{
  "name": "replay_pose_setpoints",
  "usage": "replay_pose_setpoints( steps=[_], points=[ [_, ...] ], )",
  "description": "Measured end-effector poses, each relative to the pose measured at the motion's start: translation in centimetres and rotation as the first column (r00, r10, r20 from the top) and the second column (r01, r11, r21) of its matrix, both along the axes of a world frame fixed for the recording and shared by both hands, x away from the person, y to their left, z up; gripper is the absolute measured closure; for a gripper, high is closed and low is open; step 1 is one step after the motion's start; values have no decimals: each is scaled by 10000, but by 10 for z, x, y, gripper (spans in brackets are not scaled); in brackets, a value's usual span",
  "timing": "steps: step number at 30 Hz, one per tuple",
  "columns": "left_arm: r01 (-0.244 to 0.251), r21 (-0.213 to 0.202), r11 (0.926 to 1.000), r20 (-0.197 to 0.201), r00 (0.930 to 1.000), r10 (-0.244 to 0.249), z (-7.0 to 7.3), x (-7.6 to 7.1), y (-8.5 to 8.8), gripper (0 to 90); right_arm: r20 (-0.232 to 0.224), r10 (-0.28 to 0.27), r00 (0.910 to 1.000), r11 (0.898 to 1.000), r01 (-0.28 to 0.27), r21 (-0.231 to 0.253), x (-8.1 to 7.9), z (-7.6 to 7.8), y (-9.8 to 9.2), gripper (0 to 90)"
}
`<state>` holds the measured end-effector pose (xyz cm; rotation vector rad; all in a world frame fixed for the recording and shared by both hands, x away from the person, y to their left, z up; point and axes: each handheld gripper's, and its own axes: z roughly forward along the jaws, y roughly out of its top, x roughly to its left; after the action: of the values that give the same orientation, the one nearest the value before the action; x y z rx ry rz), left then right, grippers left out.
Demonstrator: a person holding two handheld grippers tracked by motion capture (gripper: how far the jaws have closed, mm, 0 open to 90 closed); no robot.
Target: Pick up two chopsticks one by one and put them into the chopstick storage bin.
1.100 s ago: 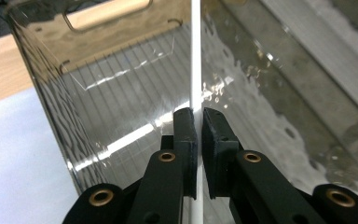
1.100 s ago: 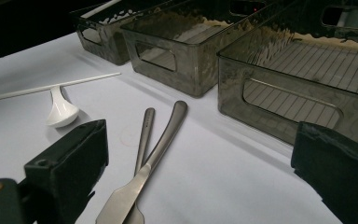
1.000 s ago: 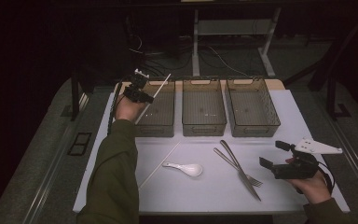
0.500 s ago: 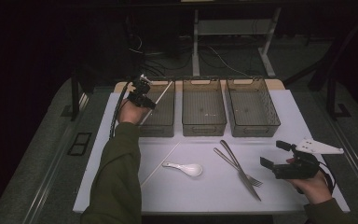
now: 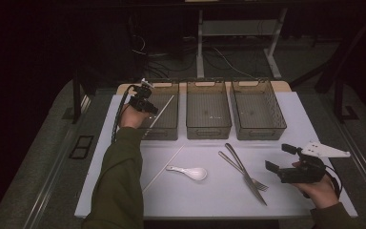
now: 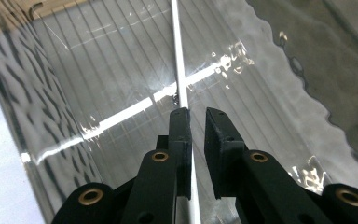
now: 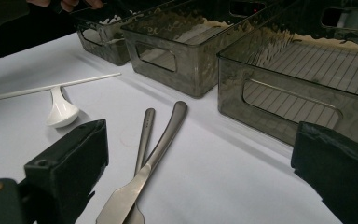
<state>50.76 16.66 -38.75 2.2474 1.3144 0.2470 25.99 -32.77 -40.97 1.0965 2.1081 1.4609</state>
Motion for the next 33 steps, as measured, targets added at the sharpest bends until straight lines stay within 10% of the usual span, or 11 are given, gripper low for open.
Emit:
replay_pose_setpoints(
  steps=[33],
  points=[
    [1093,-1050,9885,1975,9764,-870,62,-52,-7,374,-135,167,9998,9993,-171,-336,3,-2,5,37]
  ],
)
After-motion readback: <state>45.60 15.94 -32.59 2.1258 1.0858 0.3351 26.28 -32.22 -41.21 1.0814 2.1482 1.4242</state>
